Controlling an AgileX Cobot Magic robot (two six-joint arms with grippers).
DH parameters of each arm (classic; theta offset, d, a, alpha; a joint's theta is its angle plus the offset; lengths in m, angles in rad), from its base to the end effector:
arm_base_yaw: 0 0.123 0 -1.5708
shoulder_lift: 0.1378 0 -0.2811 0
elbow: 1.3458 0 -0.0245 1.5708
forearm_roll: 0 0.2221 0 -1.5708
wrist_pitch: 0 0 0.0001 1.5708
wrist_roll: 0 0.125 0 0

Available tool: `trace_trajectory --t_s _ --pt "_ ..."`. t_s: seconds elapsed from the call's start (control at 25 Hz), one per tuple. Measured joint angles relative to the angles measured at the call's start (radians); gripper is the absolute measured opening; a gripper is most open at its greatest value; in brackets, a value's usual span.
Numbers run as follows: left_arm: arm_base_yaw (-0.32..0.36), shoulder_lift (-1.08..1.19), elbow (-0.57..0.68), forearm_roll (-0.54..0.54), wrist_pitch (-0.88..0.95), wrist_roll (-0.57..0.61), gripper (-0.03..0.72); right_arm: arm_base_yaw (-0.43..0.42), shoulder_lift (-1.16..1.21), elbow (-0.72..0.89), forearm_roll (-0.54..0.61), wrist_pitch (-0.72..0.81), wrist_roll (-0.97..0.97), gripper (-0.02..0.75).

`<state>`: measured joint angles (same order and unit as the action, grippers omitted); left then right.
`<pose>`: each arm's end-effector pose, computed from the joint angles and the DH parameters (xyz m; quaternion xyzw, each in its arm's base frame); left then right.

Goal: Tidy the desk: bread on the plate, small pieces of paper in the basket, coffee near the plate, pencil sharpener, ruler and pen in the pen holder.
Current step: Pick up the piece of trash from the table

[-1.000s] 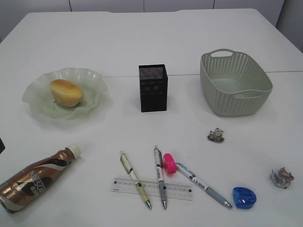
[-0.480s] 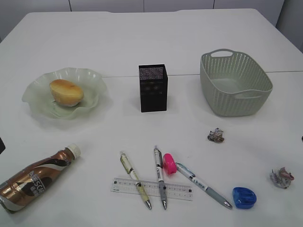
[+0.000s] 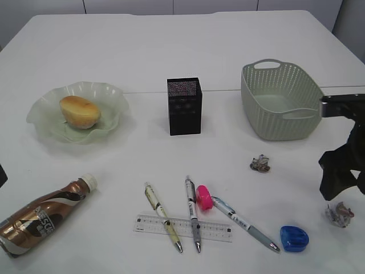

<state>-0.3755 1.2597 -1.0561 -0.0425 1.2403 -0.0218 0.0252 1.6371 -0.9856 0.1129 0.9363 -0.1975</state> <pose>0.1856 -0.0786 0.2764 0.1702 0.9794 -0.0414 0.1006 0.2664 0.0181 0.1760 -0.0792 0.9951 0.0434 0.0389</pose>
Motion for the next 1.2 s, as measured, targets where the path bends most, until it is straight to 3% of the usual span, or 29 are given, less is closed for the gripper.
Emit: trace_trajectory --t_s 1.2 --pt "0.000 0.000 0.000 -0.049 0.000 -0.002 0.487 0.002 0.193 0.000 -0.074 -0.060 0.009 0.581"
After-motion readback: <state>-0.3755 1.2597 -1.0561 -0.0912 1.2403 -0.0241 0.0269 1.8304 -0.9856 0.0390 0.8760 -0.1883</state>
